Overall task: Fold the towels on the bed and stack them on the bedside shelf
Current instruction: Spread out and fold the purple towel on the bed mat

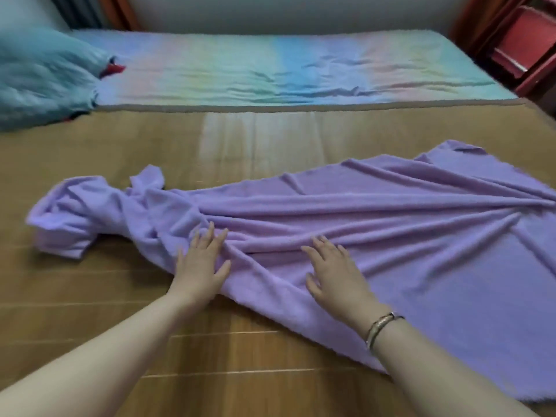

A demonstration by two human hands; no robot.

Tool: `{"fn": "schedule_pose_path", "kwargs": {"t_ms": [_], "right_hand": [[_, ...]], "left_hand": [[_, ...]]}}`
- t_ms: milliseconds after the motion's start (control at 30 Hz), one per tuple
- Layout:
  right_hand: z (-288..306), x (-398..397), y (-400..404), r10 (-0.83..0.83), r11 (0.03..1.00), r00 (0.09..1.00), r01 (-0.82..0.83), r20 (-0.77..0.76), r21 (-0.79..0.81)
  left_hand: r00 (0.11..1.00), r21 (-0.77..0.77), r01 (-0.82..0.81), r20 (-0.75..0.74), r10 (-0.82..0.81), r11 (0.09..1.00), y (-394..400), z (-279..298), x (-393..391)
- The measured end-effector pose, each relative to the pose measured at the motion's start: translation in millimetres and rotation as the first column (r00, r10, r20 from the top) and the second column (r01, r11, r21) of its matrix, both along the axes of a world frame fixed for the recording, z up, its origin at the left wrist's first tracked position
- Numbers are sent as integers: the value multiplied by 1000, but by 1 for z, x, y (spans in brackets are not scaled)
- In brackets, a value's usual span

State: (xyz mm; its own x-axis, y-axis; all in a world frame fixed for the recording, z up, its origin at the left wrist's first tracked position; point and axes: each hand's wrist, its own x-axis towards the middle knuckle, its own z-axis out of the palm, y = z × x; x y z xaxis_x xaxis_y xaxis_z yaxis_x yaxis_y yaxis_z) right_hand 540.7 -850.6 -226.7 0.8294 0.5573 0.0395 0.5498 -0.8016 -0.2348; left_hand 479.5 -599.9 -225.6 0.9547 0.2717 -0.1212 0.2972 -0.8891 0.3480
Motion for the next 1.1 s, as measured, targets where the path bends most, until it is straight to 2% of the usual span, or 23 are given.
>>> {"fn": "schedule_pose_path", "kwargs": {"t_ms": [100,167,267,333,433,500,600,700,733,767,833,900,967,1033,1100], "right_hand": [[-2,-34,110,86,996,995,-85,-55,5],[-8,-47,158,65,997,991,-71,-115,-42],[-14,-57,210,-141,989,985,134,-102,-69],[-16,-59,230,-215,976,977,215,4,-31],[-6,-56,254,-213,977,974,211,76,30],[-2,-49,271,-190,982,977,190,98,11],[-5,-34,292,-127,989,982,137,139,-64],[-4,-23,300,-62,973,995,77,74,-217],[-2,-23,302,-43,978,997,55,63,-203],[3,-26,303,-36,993,998,41,49,-110],[17,-41,305,-7,978,994,31,-113,208],[31,-66,304,149,922,918,5,-368,387],[46,-95,300,336,896,745,-66,-576,438],[59,-118,293,416,905,454,-120,-788,409],[64,-127,287,305,948,172,-146,-937,282]], "left_hand": [[990,-2,-52,-132,52,999,98,5,-57],[980,-20,-64,-189,59,998,143,3,-85],[971,-59,-144,-201,130,988,199,2,-119],[966,-98,-184,-203,162,978,223,-2,-132],[968,-178,-193,-194,158,965,237,-9,-141],[971,-241,-191,-185,148,951,237,-13,-144],[980,-310,-167,-159,122,936,234,-15,-146],[987,-336,-142,-123,107,931,230,-14,-146],[988,-350,-139,-107,108,926,229,-14,-146],[990,-375,-139,-78,118,916,229,-13,-144],[986,-447,-136,27,166,884,228,-10,-141],[955,-530,-154,138,264,834,223,-2,-137],[894,-630,-242,152,423,738,216,7,-137],[798,-737,-376,52,601,562,212,13,-141],[696,-775,-482,-56,716,408,211,14,-148]]}}
